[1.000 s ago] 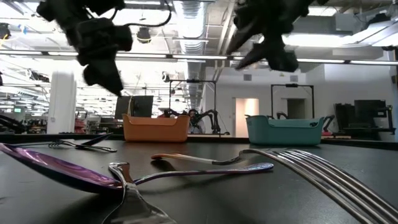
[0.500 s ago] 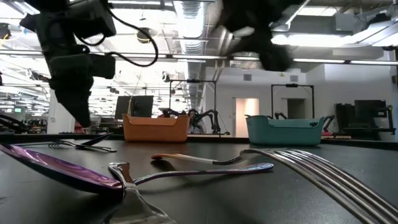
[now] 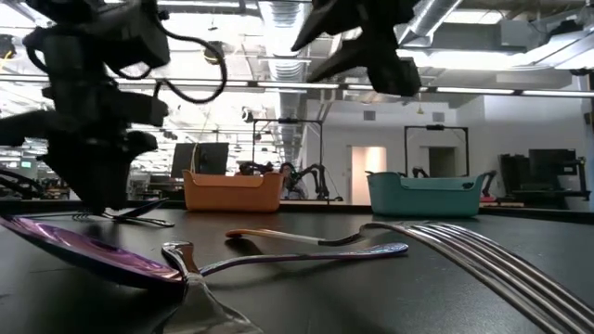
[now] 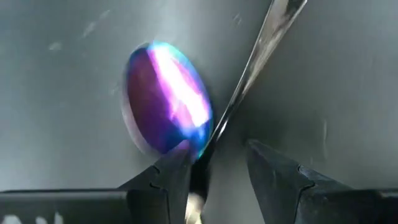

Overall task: Sort silverware by color (type)
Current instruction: Put the black fork into the black bin

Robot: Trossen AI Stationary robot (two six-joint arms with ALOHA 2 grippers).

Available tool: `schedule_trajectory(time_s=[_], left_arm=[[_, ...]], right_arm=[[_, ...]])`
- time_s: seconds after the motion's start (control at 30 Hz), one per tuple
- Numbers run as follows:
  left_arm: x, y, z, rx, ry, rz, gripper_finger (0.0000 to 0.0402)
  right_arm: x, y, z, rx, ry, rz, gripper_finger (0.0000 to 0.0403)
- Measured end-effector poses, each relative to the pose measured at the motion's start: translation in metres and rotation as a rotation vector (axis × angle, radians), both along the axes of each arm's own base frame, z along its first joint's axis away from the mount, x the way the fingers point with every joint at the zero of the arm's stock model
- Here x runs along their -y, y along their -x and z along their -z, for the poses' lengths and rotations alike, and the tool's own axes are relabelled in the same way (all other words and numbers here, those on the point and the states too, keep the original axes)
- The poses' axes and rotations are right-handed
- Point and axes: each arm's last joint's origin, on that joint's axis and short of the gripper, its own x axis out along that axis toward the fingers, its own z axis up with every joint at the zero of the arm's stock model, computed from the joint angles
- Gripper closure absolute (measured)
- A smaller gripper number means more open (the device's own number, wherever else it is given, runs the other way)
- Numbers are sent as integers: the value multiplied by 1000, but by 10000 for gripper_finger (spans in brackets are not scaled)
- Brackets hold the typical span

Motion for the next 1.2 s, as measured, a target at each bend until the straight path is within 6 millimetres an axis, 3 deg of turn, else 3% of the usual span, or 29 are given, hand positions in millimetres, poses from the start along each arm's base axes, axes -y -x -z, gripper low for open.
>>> schedule_trajectory(time_s=[0.37,0.63,0.73,1.0,1.2], left_arm=[[1,-5,12,-47,-21,20,271],[2,-8,7,-39,-12,21,385],[2,-10,2,-54,-9,10,392],[7,-25,-42,-95,-16,-11,398],[28,-30,-82,-126,-44,266,400]], right_arm=[[2,5,4,-53,60,-38,253],[3,8,7,-94,93,-58,253],[7,8,7,-95,97,-53,253],[13,6,7,-90,108,-48,253],[15,5,7,-89,111,-46,253]])
